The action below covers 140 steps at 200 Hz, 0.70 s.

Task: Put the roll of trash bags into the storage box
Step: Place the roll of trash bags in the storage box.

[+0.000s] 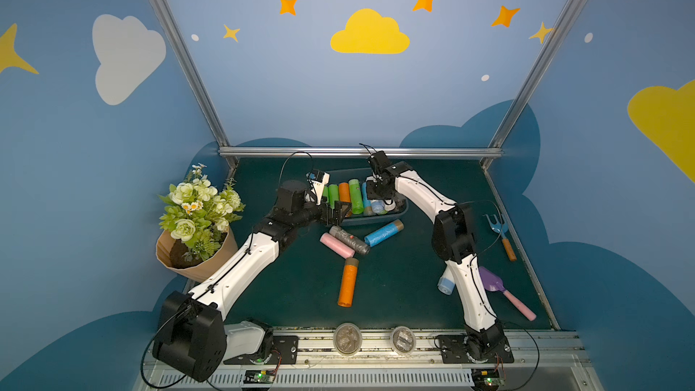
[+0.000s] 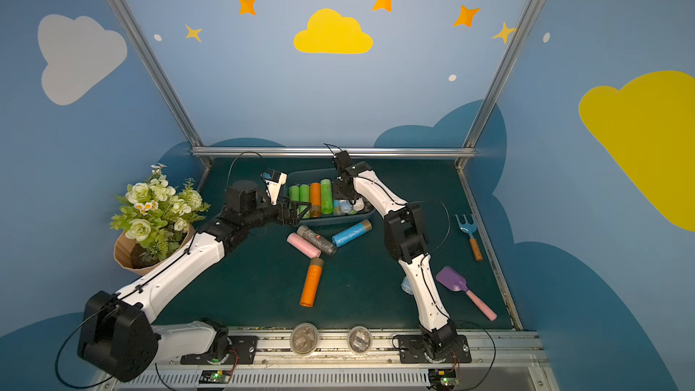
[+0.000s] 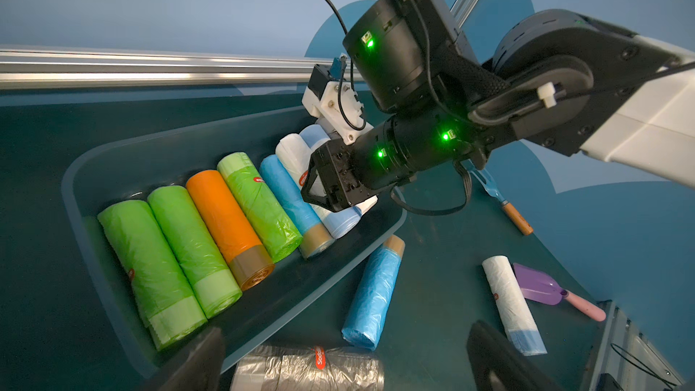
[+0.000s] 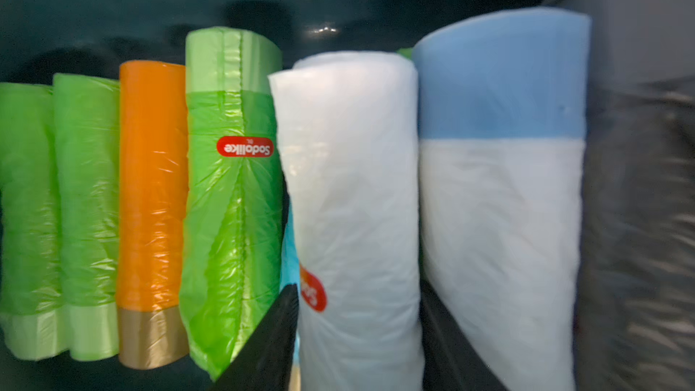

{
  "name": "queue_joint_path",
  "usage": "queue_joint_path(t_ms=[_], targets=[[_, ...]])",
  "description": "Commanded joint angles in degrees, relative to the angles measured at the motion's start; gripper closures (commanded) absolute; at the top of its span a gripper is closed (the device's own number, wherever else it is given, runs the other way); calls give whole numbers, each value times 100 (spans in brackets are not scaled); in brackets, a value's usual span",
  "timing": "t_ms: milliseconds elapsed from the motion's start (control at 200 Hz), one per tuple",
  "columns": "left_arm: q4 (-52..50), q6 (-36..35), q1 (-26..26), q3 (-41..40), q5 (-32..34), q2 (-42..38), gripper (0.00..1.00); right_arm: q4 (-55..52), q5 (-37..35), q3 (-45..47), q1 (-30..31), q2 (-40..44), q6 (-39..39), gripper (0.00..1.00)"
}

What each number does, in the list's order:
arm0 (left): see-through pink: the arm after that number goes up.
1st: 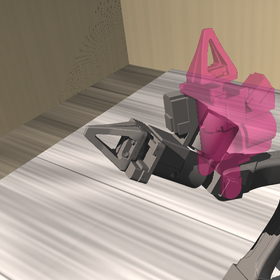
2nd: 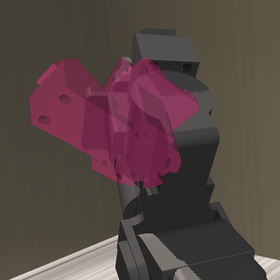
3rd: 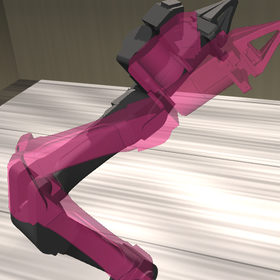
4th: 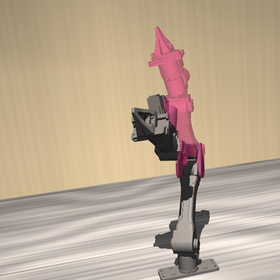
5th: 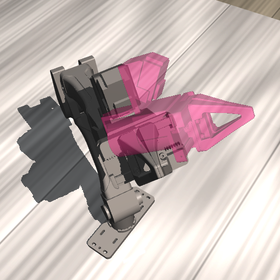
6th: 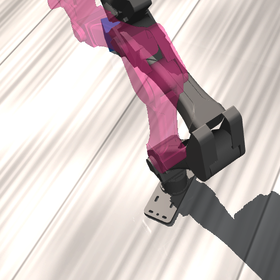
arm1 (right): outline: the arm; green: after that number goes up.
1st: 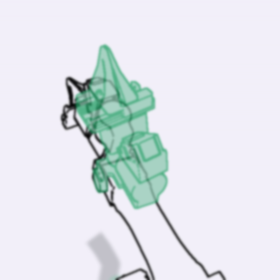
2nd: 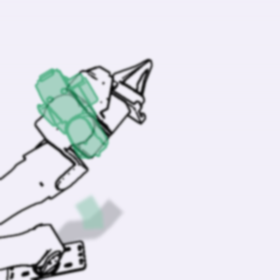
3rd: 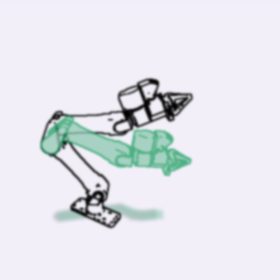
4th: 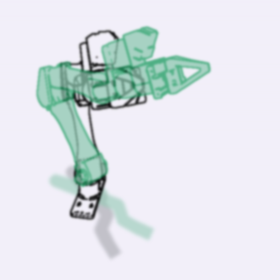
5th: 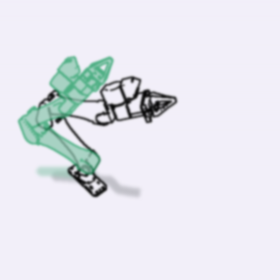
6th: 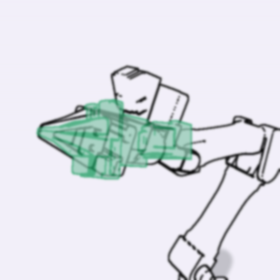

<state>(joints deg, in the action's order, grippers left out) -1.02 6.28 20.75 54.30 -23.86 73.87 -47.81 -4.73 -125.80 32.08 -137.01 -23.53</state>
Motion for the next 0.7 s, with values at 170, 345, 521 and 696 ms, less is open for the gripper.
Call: queue_joint_path(t_ms=[170, 345, 521, 696], targets=[[-39, -40, 23, 151, -52, 43, 0, -229, -150, -156, -77, 248, 116, 49], [-48, -61, 34, 151, -80, 53, 0, -246, -141, -122, -70, 408, 156, 49], [-74, -67, 60, 159, -53, 49, 0, -240, -138, -27, -67, 613, 195, 48], [-109, -118, 113, 159, -16, 36, 0, -225, -112, 260, -66, 931, 222, 48]])
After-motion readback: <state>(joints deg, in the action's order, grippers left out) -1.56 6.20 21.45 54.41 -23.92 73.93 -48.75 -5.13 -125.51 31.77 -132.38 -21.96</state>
